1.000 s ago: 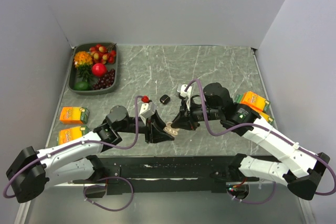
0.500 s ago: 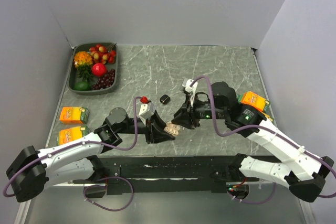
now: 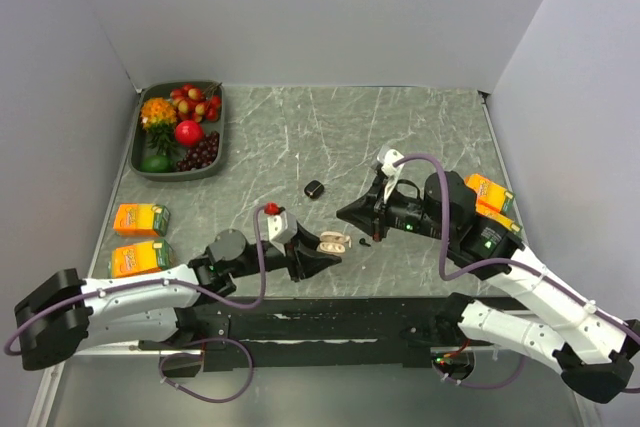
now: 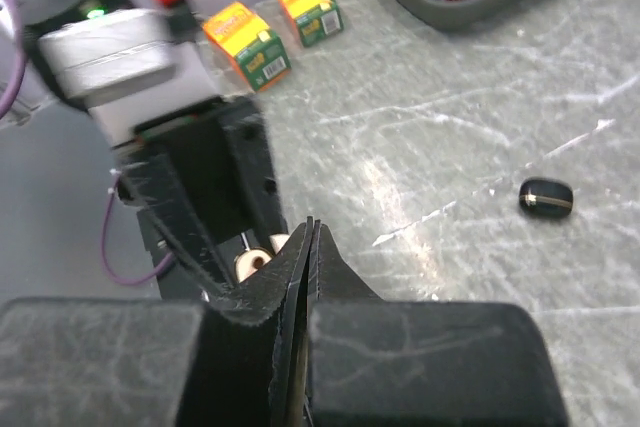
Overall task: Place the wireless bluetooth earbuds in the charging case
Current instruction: Open the charging case, then pick up the earbud from the center of the board.
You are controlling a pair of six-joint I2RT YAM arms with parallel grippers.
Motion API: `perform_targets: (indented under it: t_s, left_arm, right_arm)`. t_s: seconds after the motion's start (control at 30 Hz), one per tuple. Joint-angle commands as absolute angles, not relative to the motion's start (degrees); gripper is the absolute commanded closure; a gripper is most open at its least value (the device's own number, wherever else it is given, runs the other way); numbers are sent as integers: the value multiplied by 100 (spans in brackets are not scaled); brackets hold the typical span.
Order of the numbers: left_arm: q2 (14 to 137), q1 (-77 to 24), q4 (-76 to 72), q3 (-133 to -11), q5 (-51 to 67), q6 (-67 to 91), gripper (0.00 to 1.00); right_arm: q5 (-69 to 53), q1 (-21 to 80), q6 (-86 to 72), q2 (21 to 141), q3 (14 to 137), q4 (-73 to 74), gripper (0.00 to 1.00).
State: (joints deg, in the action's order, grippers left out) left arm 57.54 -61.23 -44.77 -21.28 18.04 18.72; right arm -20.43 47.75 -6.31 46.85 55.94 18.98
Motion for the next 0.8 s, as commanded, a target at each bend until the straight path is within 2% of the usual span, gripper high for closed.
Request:
perform_targets:
  t_s: [0.0,0.33,0.47,0.57,0.6,0.7,0.77]
  left_arm:
    - [6073,-6407,-6062,-1758,485,1293,99]
    - [6732,-6478,-6750,-1767,18,949,99]
    - [6593,-6478,-6645,-1714,-447,906,99]
    - [6382,-6469,-6495,-1530,-606,923,99]
    - [6329,-6477,-6573,-1451,-667,940,99]
    - [6091,-6478,-6653,-1161,-694,1081,99]
    - [5899,-6477,-6618,-986,-686,1195,99]
  right_arm:
    - [-1819,4808,-905,4544,5300,1353,100]
    - [-2145,4808,-1028,4421,4975,1292,100]
    - [-1041,4799,-1457,4185,4598,1222,100]
    - [628,4747,-2018,4096,4229,1265,100]
    - [1364,4711,-2222,4113,4149,1440,94]
    - [1137,4194,-2425,4332,3894,1537,66]
    - [731,3764,-2435,4778,3902,1757,59]
